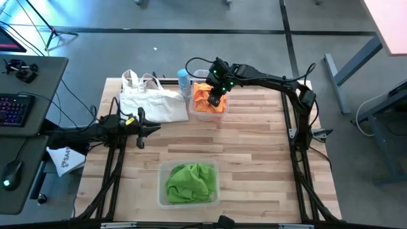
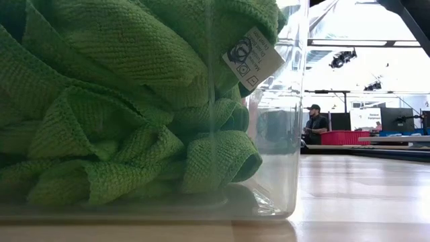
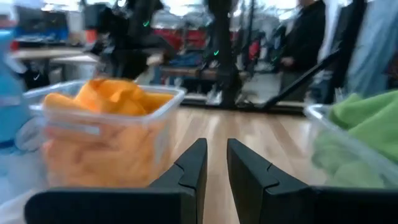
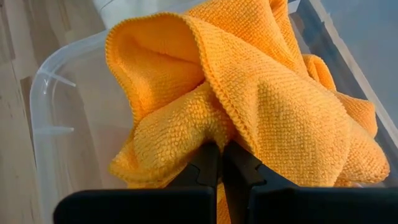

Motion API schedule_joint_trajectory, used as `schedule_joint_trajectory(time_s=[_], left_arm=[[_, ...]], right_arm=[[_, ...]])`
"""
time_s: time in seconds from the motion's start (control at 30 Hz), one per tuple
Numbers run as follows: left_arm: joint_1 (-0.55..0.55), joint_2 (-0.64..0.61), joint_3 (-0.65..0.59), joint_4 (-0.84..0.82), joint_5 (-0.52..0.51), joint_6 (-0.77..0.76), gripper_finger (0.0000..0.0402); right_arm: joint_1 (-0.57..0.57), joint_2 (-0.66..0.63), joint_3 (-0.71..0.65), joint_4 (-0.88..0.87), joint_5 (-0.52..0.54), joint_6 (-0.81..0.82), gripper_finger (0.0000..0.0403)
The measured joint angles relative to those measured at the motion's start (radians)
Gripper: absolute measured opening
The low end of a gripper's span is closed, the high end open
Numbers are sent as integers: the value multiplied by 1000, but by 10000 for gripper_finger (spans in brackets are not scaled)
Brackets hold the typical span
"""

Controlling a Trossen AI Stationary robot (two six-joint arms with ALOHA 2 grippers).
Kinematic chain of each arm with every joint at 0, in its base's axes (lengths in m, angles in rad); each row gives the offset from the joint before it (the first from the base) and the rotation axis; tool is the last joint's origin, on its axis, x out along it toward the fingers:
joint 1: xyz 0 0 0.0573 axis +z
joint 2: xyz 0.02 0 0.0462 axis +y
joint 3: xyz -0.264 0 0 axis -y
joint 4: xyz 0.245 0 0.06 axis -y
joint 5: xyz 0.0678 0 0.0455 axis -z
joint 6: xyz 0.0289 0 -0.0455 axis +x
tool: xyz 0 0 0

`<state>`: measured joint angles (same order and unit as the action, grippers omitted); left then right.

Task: Sort microfiber towel by color & place in baskets
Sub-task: Put the orange microfiber cloth into the top transparent bin, then return to Home Position

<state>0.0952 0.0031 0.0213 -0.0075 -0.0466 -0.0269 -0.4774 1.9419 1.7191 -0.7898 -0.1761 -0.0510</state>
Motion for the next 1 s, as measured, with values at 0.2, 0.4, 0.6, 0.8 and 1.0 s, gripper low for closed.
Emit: schedule_joint_trajectory(time_s=[0.2, 0.4, 0.6, 0.8, 1.0], left_arm=[[2, 23, -10, 19, 12, -3, 48], [2, 30, -9, 21, 13, -19, 48], [2, 30, -9, 19, 13, -32, 48], [2, 30, -9, 20, 13, -31, 48], [2, 30, -9, 20, 12, -32, 48]], right_arm=[[0, 0, 0, -13, 0, 17, 0], [0, 0, 0, -38, 0, 1, 0], [0, 0, 0, -35, 44, -20, 11], [-5, -17, 0, 4, 70, -2, 74], [-14, -70, 1, -1, 68, -2, 135]])
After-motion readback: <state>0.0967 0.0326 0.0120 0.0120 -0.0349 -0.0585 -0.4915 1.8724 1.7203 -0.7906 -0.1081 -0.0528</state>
